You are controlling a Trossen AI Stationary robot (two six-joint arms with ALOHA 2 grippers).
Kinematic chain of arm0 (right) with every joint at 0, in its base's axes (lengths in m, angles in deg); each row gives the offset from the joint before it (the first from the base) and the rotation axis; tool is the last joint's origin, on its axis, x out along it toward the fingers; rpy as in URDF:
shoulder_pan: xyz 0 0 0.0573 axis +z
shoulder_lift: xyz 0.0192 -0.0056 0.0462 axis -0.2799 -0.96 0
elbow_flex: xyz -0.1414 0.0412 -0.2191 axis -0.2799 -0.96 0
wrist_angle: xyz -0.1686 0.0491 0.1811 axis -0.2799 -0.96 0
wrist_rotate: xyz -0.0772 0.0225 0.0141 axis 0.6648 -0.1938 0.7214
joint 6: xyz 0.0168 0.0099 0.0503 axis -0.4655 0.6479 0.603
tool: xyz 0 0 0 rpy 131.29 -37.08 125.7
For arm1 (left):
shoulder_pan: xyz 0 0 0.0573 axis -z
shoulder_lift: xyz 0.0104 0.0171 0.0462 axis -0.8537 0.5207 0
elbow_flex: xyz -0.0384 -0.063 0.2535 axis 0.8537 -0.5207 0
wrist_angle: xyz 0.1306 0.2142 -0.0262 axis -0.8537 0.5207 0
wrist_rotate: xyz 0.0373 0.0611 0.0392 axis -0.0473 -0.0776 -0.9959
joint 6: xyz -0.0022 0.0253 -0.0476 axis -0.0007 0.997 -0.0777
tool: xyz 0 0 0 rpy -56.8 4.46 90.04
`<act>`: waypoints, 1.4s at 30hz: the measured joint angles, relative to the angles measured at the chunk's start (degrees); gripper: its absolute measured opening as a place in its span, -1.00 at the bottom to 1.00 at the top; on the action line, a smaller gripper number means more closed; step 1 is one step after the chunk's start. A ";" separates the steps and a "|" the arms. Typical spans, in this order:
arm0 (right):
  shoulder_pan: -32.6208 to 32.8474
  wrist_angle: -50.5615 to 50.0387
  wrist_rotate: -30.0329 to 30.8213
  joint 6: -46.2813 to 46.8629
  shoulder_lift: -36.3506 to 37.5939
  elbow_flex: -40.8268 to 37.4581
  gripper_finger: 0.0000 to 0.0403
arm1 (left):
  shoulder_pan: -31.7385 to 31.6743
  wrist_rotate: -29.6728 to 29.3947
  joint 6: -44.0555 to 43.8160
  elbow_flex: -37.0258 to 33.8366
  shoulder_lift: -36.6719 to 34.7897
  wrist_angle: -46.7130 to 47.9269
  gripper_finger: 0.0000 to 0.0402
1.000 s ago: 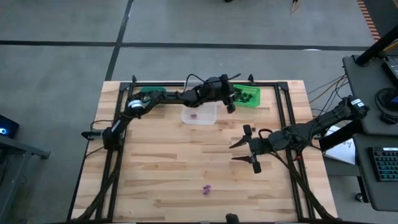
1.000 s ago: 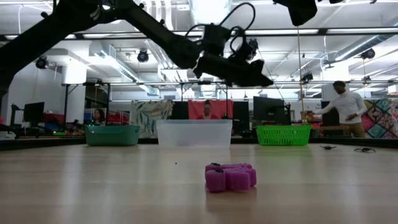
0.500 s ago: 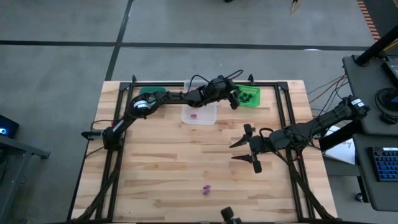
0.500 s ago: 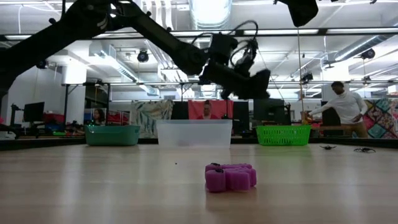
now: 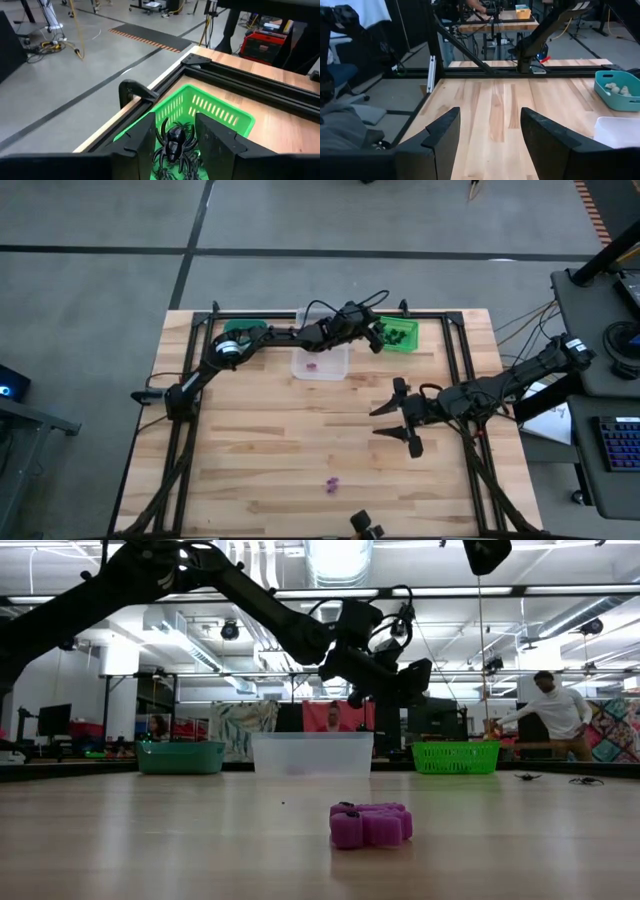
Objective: Sort Halloween decoration
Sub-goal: Put the black spider toy into the green bin
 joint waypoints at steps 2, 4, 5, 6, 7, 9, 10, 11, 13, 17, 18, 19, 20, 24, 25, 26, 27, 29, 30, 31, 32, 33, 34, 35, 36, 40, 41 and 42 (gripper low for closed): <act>0.00 -0.01 0.00 0.73 0.01 0.01 0.00 | -0.02 -0.01 -0.28 -0.01 0.00 0.38 -0.36; 0.00 -0.04 0.00 1.45 0.01 0.00 0.00 | -0.02 0.00 -0.25 -0.02 0.00 0.36 -0.28; 0.00 0.04 0.02 1.71 0.01 0.01 0.00 | -0.02 0.00 -0.17 -0.02 0.00 0.32 -0.24; 0.00 0.10 0.02 1.75 0.01 0.01 0.00 | -0.02 0.00 -0.17 -0.02 0.00 0.29 -0.19; 0.00 0.19 0.02 1.77 0.01 0.01 0.00 | -0.02 0.00 -0.15 -0.02 0.00 0.31 -0.15; 0.00 0.58 0.02 1.76 0.01 0.01 0.00 | -0.02 0.00 -0.14 -0.04 0.00 0.35 -0.06; 0.00 0.78 0.02 1.75 0.00 0.01 0.00 | -0.02 0.00 -0.14 -0.04 0.00 0.34 -0.03; 0.00 0.79 0.02 1.75 0.01 0.03 0.00 | -0.02 0.00 -0.14 -0.04 0.00 0.33 0.00; 0.00 0.74 0.02 1.75 -0.01 0.03 0.00 | -0.04 0.00 -0.07 -0.04 0.00 0.32 0.05; 0.00 0.74 0.04 2.40 -0.01 0.03 0.00 | -0.06 0.53 0.62 -0.12 -0.64 0.63 0.10; 0.00 0.74 0.02 3.11 -0.01 0.03 0.00 | -0.06 1.35 0.69 -0.20 -1.29 0.99 0.10; 0.00 0.72 0.02 3.73 -0.01 0.03 0.00 | -0.02 2.55 0.97 -0.22 -2.13 1.01 0.10; 0.00 0.73 0.02 4.37 -0.01 0.03 0.00 | 0.04 3.87 1.37 -0.22 -3.15 0.90 0.10; 0.44 0.65 0.00 6.45 -0.03 0.03 0.00 | 0.41 6.07 4.54 -0.20 -8.27 2.74 0.10; 0.58 0.67 0.00 6.87 -0.10 0.03 0.00 | 0.42 6.20 5.66 -0.20 -9.69 4.05 0.10; 0.76 0.58 -0.02 7.55 -0.12 0.03 0.00 | 0.42 6.19 6.77 -0.57 -11.21 5.48 0.10; 0.79 0.32 -0.02 8.50 -0.12 0.03 0.00 | 0.39 6.17 7.86 -0.87 -12.65 6.63 0.10; 0.77 -0.69 0.04 11.59 -0.12 0.05 0.00 | 0.37 6.12 9.31 -1.55 -15.98 9.30 0.10; 0.76 -1.74 0.39 13.54 -0.12 0.05 0.00 | 0.37 6.10 9.99 -1.75 -17.55 9.95 0.10; 0.73 -2.78 0.72 15.62 -0.12 0.07 0.00 | 0.37 6.01 10.46 -2.34 -19.29 10.79 0.10; 0.73 -4.23 1.56 17.95 -0.16 0.08 0.00 | 0.53 6.01 10.91 -3.23 -20.88 11.38 0.10; 0.73 -5.50 2.96 20.24 -0.34 0.08 0.00 | 0.66 6.02 11.08 -4.46 -22.70 11.37 0.10; 0.68 -6.89 4.54 22.71 -0.50 0.08 0.00 | 0.88 6.03 11.33 -6.22 -24.48 11.83 0.10; 0.65 -9.00 6.19 25.31 -0.63 0.08 0.00 | 1.15 6.03 11.44 -7.92 -26.12 11.96 0.10; 0.60 -11.00 7.95 27.81 -0.89 0.08 0.00 | 1.39 6.05 11.49 -10.11 -28.17 11.86 0.10; -0.33 -19.25 13.14 37.86 -1.93 0.10 0.00 | 3.17 6.03 10.98 -19.58 -36.42 9.46 0.08; -0.81 -20.91 13.95 40.22 -2.36 0.25 0.00 | 3.84 6.03 10.82 -22.15 -38.66 8.28 0.07; -1.42 -22.36 14.22 42.30 -2.62 0.51 0.00 | 4.59 6.03 10.57 -24.87 -40.62 6.93 0.06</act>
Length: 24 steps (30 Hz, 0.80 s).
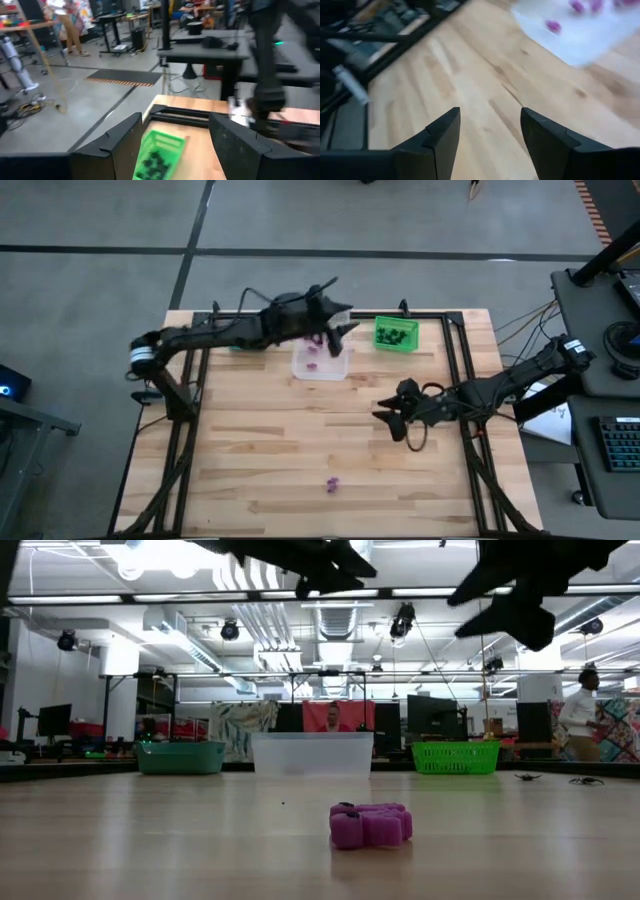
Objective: Sort Halloween decoration
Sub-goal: Put the black spider toy into the green bin
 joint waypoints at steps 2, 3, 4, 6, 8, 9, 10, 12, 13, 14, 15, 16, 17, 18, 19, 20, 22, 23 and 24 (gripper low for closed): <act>-1.52 -2.27 0.19 3.34 -0.63 0.12 0.00 | 1.59 0.02 -0.41 -5.27 -3.80 -2.36 0.05; -2.51 -2.79 0.21 4.58 -1.10 0.19 0.00 | 2.28 0.02 -0.50 -7.94 -5.68 -3.64 0.04; -3.46 -2.73 -0.03 5.35 -1.57 0.23 0.00 | 3.20 0.02 -0.55 -10.36 -7.39 -4.28 0.04; -5.48 -2.78 -1.40 6.70 -2.71 0.23 0.00 | 4.75 0.02 -1.01 -14.64 -10.98 -7.05 0.03; -7.59 -3.38 -4.17 8.27 -3.98 0.41 0.00 | 6.09 0.02 -2.11 -18.27 -14.50 -8.31 0.03; -8.69 -4.71 -5.76 9.17 -4.61 0.69 0.00 | 6.68 0.02 -2.66 -20.01 -15.96 -8.99 0.03; -9.65 -6.83 -7.01 9.83 -5.46 1.14 0.00 | 7.30 0.01 -3.07 -21.65 -17.48 -8.94 0.03; -11.32 -11.02 -8.79 11.15 -7.35 2.49 0.00 | 8.43 -0.02 -4.09 -24.67 -20.12 -8.55 0.03; -12.05 -13.76 -9.37 11.64 -8.34 3.31 0.00 | 9.01 -0.02 -4.53 -25.99 -21.38 -8.56 0.03; -12.67 -16.68 -9.74 12.11 -9.43 4.16 0.00 | 9.51 -0.02 -5.17 -27.26 -22.64 -8.71 0.03; -13.25 -19.51 -9.91 12.38 -10.53 5.16 0.00 | 9.97 -0.02 -5.84 -28.44 -23.88 -8.90 0.03; -13.83 -22.26 -10.27 12.60 -11.50 6.27 0.00 | 10.43 0.00 -6.44 -29.53 -24.85 -8.98 0.03; -14.40 -25.36 -10.41 12.84 -12.61 7.30 0.00 | 10.85 -0.02 -7.13 -30.50 -25.66 -9.11 0.03; -15.05 -28.58 -10.48 13.20 -13.62 8.31 0.00 | 11.20 -0.02 -7.71 -31.64 -26.49 -9.06 0.03; -15.78 -31.92 -10.66 13.53 -14.55 9.24 0.00 | 11.55 -0.03 -8.34 -32.73 -27.11 -8.69 0.03; -16.62 -35.06 -10.63 13.85 -15.61 10.05 0.00 | 11.89 -0.04 -8.91 -33.51 -27.61 -8.63 0.03; -18.33 -41.06 -10.50 14.69 -17.76 11.20 0.00 | 12.32 -0.05 -10.02 -35.21 -28.81 -8.96 0.03; -19.31 -43.29 -10.38 14.89 -18.73 11.44 0.00 | 12.39 -0.07 -10.46 -35.93 -29.34 -9.07 0.03; -20.30 -44.85 -10.39 14.91 -19.64 11.48 0.00 | 12.44 -0.07 -11.10 -36.49 -29.71 -9.42 0.03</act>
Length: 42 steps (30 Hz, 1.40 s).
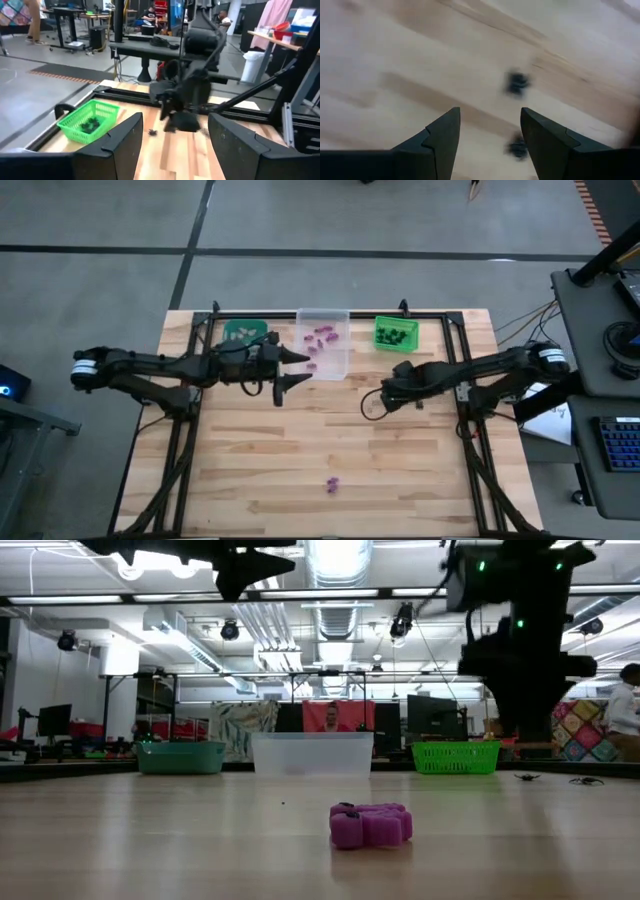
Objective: Sort Halloween decoration
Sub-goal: Put the black spider toy into the green bin
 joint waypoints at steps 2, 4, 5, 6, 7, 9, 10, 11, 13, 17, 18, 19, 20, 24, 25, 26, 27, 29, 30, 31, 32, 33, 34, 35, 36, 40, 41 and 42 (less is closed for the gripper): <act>-1.90 -2.21 -0.36 -0.14 -2.01 -0.06 0.00 | 0.00 0.00 -1.12 -1.20 -0.65 0.07 0.03; -3.64 -2.62 -0.84 -1.57 -3.83 -0.19 0.00 | 0.00 -0.02 -1.64 -1.77 -0.76 -0.30 0.03; -4.28 -2.42 -0.85 -2.65 -4.68 -0.22 0.00 | -0.02 -0.02 -1.73 -2.01 -0.85 -0.40 0.03; -5.06 -2.13 -0.85 -3.44 -5.43 -0.22 0.00 | -0.02 -0.05 -1.76 -2.11 -0.95 -0.44 0.03; -5.79 -1.97 -0.86 -4.30 -6.16 -0.22 0.00 | -0.02 -0.07 -1.75 -2.10 -0.93 -0.68 0.03; -7.15 -1.91 -0.86 -5.76 -7.62 -0.22 0.00 | -0.02 -0.09 -1.73 -1.96 -0.75 -0.69 0.03; -7.93 -1.93 -0.84 -6.48 -8.20 -0.22 0.00 | -0.02 -0.09 -1.73 -1.89 -0.71 -0.62 0.03; -8.55 -1.89 -0.76 -7.18 -8.70 -0.24 0.00 | -0.02 -0.09 -1.67 -1.78 -0.68 -0.62 0.03; -9.64 -1.57 -0.42 -8.43 -9.65 -0.24 0.00 | -0.02 -0.12 -1.60 -1.65 -0.72 -0.80 0.03; -11.18 0.53 -0.40 -10.87 -11.31 -0.24 0.00 | -0.02 -1.84 -1.56 -1.65 -0.73 -0.67 0.03; -11.46 1.03 -0.42 -11.50 -11.63 -0.24 0.00 | -0.02 -2.15 -1.56 -1.67 -0.68 -0.71 0.03; -11.67 1.66 -0.43 -11.89 -11.89 -0.26 0.00 | -0.02 -2.30 -1.55 -1.71 -0.64 -0.68 0.03; -11.78 2.25 -0.44 -12.26 -12.25 -0.26 0.00 | -0.02 -2.57 -1.54 -1.80 -0.62 -0.60 0.03; -11.98 3.24 -0.85 -12.85 -13.37 -0.26 0.00 | -0.02 -2.99 -1.58 -2.02 -0.60 -0.64 0.03; -11.98 3.31 -0.85 -12.89 -13.74 -0.26 -0.01 | -0.02 -2.99 -1.59 -2.06 -0.60 -0.60 0.03; -11.99 3.44 -0.85 -12.96 -14.11 -0.26 -0.02 | -0.02 -2.99 -1.60 -2.06 -0.60 -0.58 0.03; -12.02 3.61 -0.85 -13.16 -14.46 -0.26 -0.05 | -0.02 -2.99 -1.60 -2.06 -0.60 -0.61 0.03; -12.02 3.92 -0.85 -13.51 -15.20 -0.17 -0.13 | -0.02 -2.99 -1.62 -2.06 -0.60 -0.62 0.03; -12.00 4.13 -0.85 -13.67 -15.61 -0.10 -0.17 | -0.02 -2.99 -1.60 -2.06 -0.60 -0.60 0.03; -12.00 4.24 -0.85 -13.71 -15.82 -0.09 -0.23 | -0.02 -2.99 -1.60 -2.06 -0.60 -0.60 0.03; -11.98 4.36 -0.88 -13.79 -16.04 -0.09 -0.28 | -0.02 -2.99 -1.60 -2.06 -0.60 -0.60 0.03; -11.98 4.55 -0.94 -14.02 -16.23 -0.09 -0.34 | -0.02 -2.99 -1.63 -2.06 -0.60 -0.62 0.03; -11.98 4.63 -1.03 -14.27 -16.27 -0.09 -0.39 | -0.02 -2.99 -1.63 -2.06 -0.60 -0.61 0.03; -11.98 4.78 -1.09 -14.41 -16.24 -0.11 -0.45 | -0.02 -2.99 -1.64 -2.06 -0.60 -0.60 0.03; -11.98 5.00 -1.14 -14.45 -16.22 -0.11 -0.50 | -0.02 -2.99 -1.63 -2.06 -0.60 -0.60 0.03; -11.98 5.46 -1.37 -14.69 -15.98 -0.17 -0.70 | -0.02 -2.99 -1.65 -2.06 -0.60 -0.60 0.03; -11.98 5.49 -1.39 -14.69 -15.98 -0.17 -0.74 | -0.02 -2.99 -1.65 -2.06 -0.60 -0.60 0.03; -11.98 5.53 -1.36 -14.72 -15.98 -0.19 -0.78 | -0.02 -2.99 -1.65 -2.06 -0.60 -0.60 0.03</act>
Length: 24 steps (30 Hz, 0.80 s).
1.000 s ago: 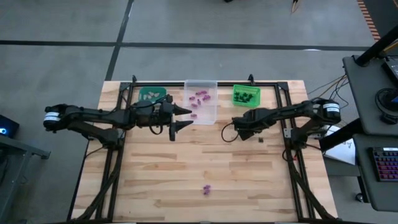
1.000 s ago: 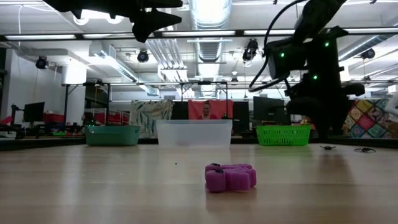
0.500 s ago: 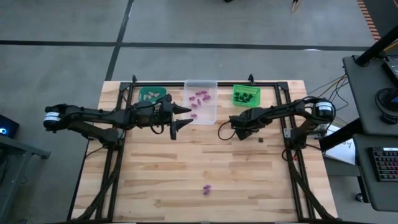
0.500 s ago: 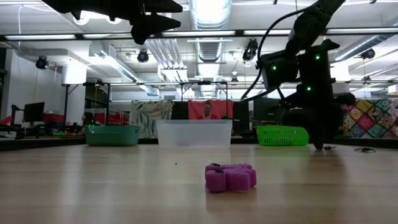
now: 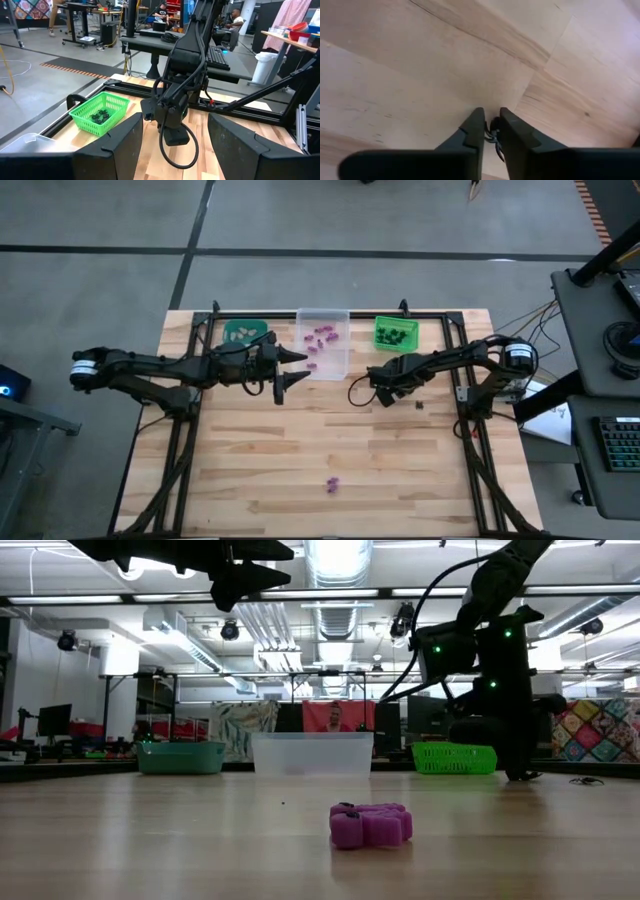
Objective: Sort Halloween decoration
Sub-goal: Put the black spider toy into the green bin
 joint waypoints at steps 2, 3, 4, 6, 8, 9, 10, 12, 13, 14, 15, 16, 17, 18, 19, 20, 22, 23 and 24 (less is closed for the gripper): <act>0.00 0.11 -0.05 -0.31 0.00 -0.03 -0.85 | 0.00 0.00 -0.03 0.00 0.00 0.00 0.03; 0.00 0.13 -0.15 -0.44 0.00 -0.03 -0.88 | 0.00 0.00 -0.04 0.00 0.00 0.00 0.03; 0.00 0.16 -0.25 -0.64 0.00 -0.03 -0.91 | 0.00 0.00 -0.04 0.00 0.00 0.00 0.03; 0.00 0.20 -0.41 -1.14 0.00 -0.03 -0.94 | 0.00 0.00 -0.04 0.00 0.01 0.00 0.03; 0.00 0.15 -0.41 -1.54 0.00 -0.03 -0.95 | 0.00 0.00 -0.07 0.00 0.02 0.00 0.03; 0.00 0.09 -0.41 -1.75 0.00 0.00 -0.95 | 0.00 0.00 -0.07 0.00 0.02 0.00 0.03; -0.02 -0.08 -0.43 -1.97 -0.02 0.14 -0.96 | 0.00 0.00 -0.08 0.00 0.02 0.00 0.03; 0.05 -0.55 -0.51 -2.58 0.12 0.54 -0.96 | 0.00 0.00 -0.42 -0.02 0.02 0.00 0.03; 0.09 -0.84 -0.48 -2.95 0.23 0.77 -0.96 | 0.00 0.00 -0.56 -0.02 0.02 0.00 0.03; 0.24 -1.05 -0.33 -3.22 0.53 1.04 -0.96 | 0.00 0.00 -0.81 -0.01 0.02 0.00 0.03; 0.41 -1.28 -0.32 -3.49 0.88 1.39 -0.96 | 0.00 0.00 -0.97 -0.02 0.02 0.00 0.03; 0.65 -1.19 -0.21 -4.04 1.39 1.84 -0.96 | 0.03 0.00 -1.22 -0.02 0.02 0.00 0.03; 0.94 -0.96 -0.21 -4.51 1.95 2.42 -0.96 | 0.05 0.00 -1.36 -0.02 0.02 0.00 0.03; 1.32 -0.80 -0.28 -5.20 2.62 2.85 -0.96 | 0.13 0.00 -1.38 -0.02 0.02 0.02 0.03; 1.70 -0.66 -0.44 -6.15 3.34 3.21 -0.96 | 0.21 0.00 -1.38 -0.02 0.02 0.00 0.03; 2.13 -0.54 -0.55 -7.03 4.04 3.56 -0.96 | 0.33 0.00 -1.38 -0.02 0.02 0.00 0.03; 3.06 0.63 -0.94 -8.98 5.91 4.13 -0.96 | 0.58 0.00 -1.38 -0.02 0.02 0.00 0.03; 3.55 2.16 -1.26 -9.87 6.97 4.31 -0.96 | 0.67 0.00 -1.38 -0.04 0.02 0.02 0.03; 3.95 4.14 -1.97 -10.72 8.19 4.39 -0.96 | 0.76 0.00 -1.38 -0.04 0.02 0.00 0.03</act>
